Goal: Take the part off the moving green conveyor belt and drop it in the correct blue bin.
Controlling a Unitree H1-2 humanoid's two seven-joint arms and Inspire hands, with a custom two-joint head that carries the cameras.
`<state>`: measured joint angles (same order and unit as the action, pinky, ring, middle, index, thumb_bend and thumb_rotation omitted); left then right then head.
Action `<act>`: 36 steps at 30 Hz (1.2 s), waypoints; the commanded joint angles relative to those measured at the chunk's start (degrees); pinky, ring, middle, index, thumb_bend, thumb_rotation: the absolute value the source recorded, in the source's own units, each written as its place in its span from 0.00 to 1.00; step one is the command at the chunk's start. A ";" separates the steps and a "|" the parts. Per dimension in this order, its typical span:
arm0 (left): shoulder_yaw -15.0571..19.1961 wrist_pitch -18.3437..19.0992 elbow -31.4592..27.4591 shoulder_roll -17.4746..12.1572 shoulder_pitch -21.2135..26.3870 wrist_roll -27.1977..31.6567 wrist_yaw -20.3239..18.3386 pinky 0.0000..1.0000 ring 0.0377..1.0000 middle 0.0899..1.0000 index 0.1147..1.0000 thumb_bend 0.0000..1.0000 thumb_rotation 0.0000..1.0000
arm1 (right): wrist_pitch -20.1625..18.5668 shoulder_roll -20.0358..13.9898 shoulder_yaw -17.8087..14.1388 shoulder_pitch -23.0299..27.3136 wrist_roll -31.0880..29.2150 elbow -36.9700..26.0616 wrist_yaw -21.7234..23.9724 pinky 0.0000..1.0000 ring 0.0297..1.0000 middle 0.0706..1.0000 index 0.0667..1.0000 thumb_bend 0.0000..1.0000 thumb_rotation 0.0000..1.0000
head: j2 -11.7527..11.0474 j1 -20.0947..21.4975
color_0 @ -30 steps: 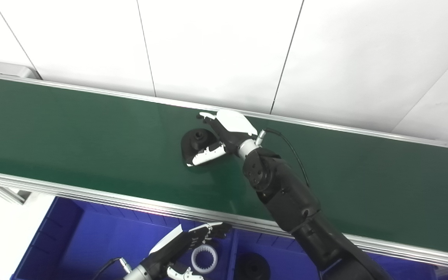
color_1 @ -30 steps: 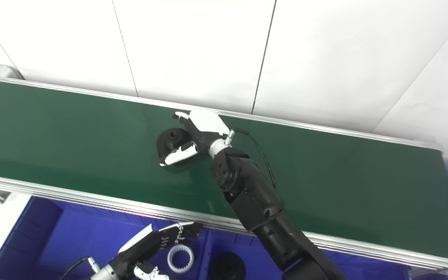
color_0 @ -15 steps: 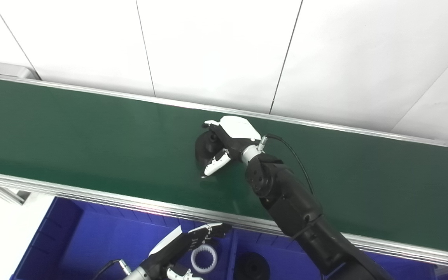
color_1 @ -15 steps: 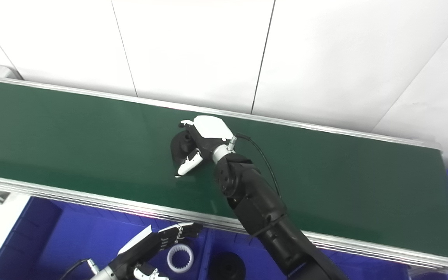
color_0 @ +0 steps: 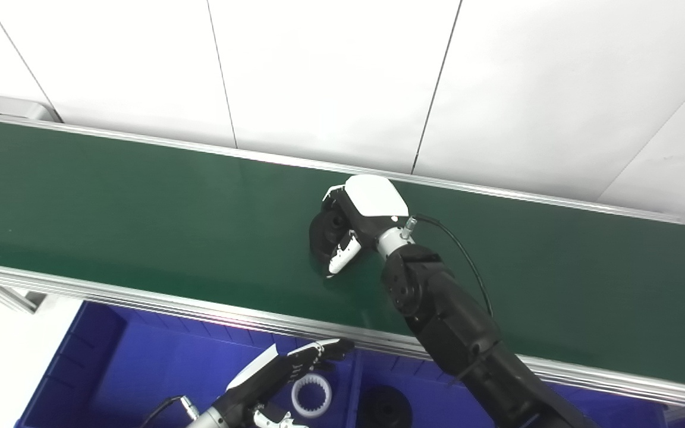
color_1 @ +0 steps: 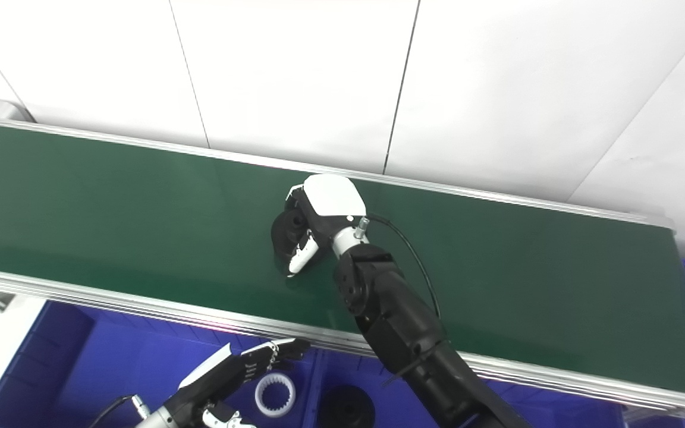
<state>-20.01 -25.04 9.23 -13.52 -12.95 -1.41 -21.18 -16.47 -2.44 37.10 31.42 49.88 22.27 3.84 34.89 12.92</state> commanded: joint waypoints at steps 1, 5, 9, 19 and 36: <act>0.56 -1.89 -1.76 -0.46 0.01 1.39 -0.53 0.85 0.89 0.90 0.86 1.00 0.32 | 1.08 0.12 -0.53 -0.01 0.41 -4.81 -0.73 0.22 0.34 0.41 0.51 0.51 0.00 | -0.02 -0.03; 0.97 -1.89 -2.63 -0.41 -0.48 2.03 -1.50 0.88 0.90 0.90 0.86 1.00 0.32 | -1.83 -1.42 -1.63 -3.08 1.55 -14.47 2.87 0.20 0.35 0.41 0.50 0.51 0.00 | 1.81 0.59; 2.61 -1.89 -3.13 0.19 -1.09 4.20 -4.10 0.96 0.94 0.92 0.88 1.00 0.30 | -6.75 -3.37 -3.91 -10.09 4.93 -30.94 8.13 0.30 0.38 0.47 0.48 0.51 0.00 | 5.09 0.83; 8.89 -1.89 -3.42 0.61 -1.39 6.30 -7.17 0.96 0.93 0.91 0.90 0.94 0.43 | -5.69 -6.08 -12.81 -29.36 1.19 -57.55 12.18 0.24 0.33 0.41 0.50 0.51 0.00 | 12.44 -0.39; 16.81 -1.86 -3.53 6.21 -1.59 10.89 -12.78 0.83 0.87 0.89 0.88 0.91 0.34 | 1.28 -7.67 -17.67 -53.99 -2.77 -47.34 2.83 0.18 0.40 0.46 0.45 0.52 0.00 | 16.63 -2.10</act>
<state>-3.48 -25.04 7.31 -7.20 -14.72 8.53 -33.83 -18.34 -10.47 19.64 -23.48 47.55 -24.97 8.52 51.42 10.81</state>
